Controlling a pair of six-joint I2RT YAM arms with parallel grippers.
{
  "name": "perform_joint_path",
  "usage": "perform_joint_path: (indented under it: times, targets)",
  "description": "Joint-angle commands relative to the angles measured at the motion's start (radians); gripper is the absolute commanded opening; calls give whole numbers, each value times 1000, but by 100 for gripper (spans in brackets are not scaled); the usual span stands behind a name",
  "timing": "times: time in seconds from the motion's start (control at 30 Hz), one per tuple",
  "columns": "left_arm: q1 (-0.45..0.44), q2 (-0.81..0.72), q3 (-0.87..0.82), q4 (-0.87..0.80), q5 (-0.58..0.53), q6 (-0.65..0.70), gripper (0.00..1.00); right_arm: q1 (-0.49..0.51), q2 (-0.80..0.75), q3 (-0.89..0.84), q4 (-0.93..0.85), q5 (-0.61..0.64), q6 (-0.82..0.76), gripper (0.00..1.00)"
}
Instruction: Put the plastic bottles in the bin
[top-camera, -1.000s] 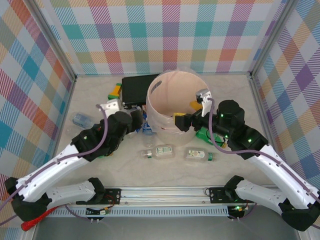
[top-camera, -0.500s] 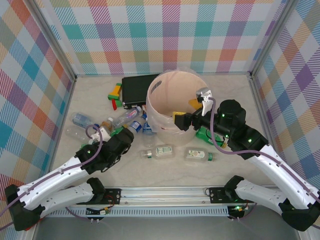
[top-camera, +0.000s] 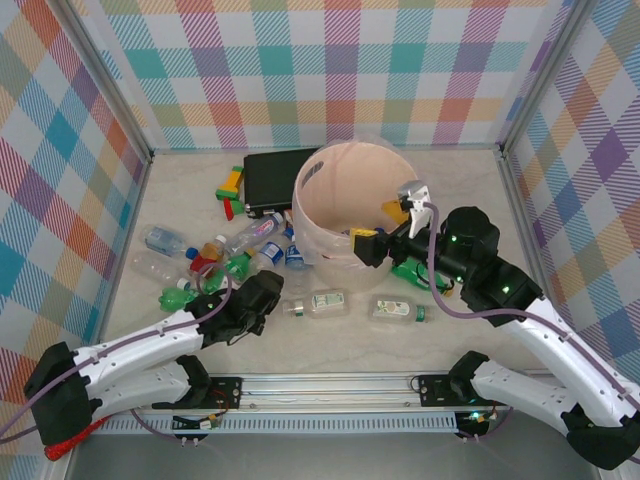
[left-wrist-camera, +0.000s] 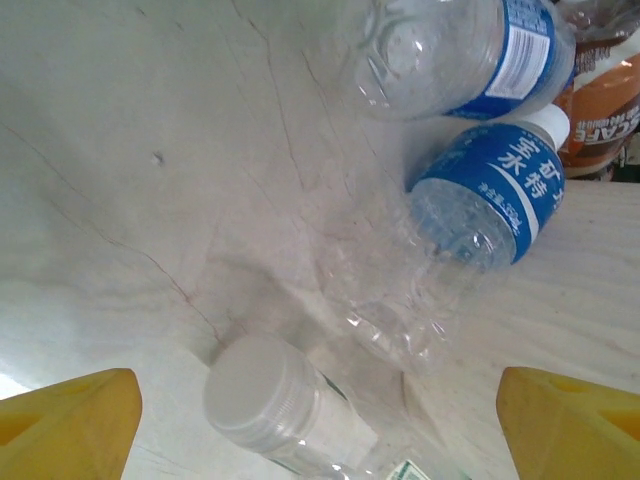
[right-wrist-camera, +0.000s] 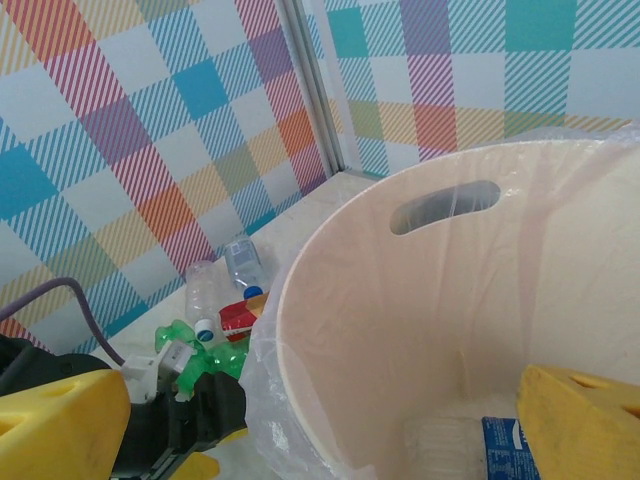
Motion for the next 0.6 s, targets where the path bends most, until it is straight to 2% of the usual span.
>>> perform_joint_path:
  times: [0.0,0.3,0.57]
  targets:
    - [-9,27,22,31,30,-64,88,5,-31,-13,32,13,-32,99]
    - [-59,160,11,139,75,-151,84,6,-48,-24,35,28,-51,99]
    - [-63,205,5,150,50,-172,79,6,-52,-27,28,31,-54,99]
